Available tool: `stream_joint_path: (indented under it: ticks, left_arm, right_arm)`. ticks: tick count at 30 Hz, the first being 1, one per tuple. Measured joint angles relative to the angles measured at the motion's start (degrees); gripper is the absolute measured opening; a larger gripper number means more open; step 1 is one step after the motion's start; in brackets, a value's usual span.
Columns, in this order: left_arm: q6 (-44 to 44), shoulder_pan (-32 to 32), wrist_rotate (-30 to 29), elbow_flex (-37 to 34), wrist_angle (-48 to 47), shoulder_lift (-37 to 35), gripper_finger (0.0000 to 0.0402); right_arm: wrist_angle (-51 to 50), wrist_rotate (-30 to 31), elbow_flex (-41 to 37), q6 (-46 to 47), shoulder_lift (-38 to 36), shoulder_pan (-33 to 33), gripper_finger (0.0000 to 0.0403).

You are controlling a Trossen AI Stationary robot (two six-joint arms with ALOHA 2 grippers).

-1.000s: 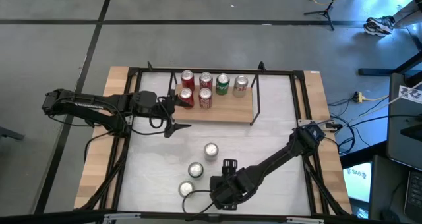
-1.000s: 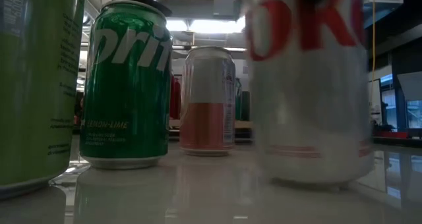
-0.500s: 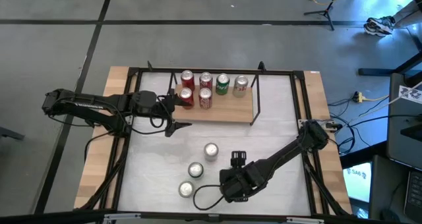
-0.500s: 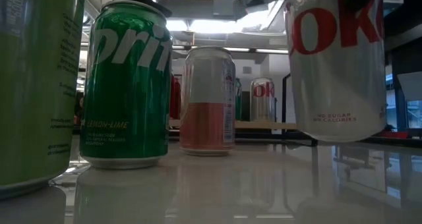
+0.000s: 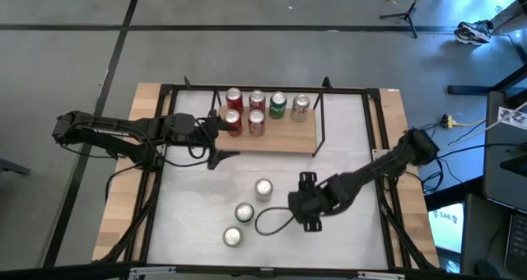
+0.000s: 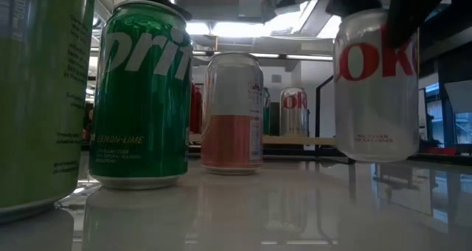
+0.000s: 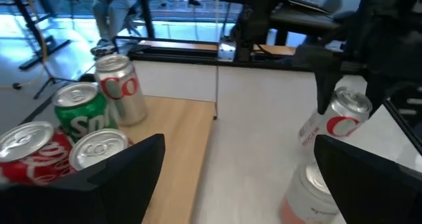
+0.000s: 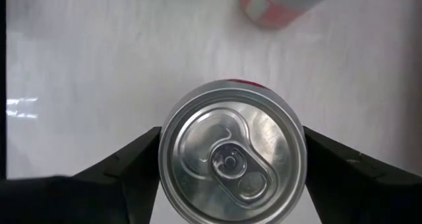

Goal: Place canned beverage on shelf
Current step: Put the silver soda can on the shelf aligned with the other silver soda can

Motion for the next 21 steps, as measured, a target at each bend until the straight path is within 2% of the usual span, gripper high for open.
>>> stream_joint_path:
  ticks: [4, 9, 21]
  left_arm:
    - [-0.2, 0.0, -1.5, 0.0, 0.2, 0.0, 0.0379]
    - [-0.3, 0.0, -2.2, 0.0, 0.3, 0.0, 0.0379]
    - [-2.9, 0.0, -2.2, 0.0, 0.3, 0.0, 0.0379]
  right_arm:
    - [2.7, -5.2, -4.0, -5.7, -1.7, -3.4, 0.0296]
    - [4.4, -12.6, -4.7, -15.2, -1.7, -7.4, 0.0304]
    - [5.2, -15.8, -4.7, -27.7, -1.7, -13.5, 0.0303]
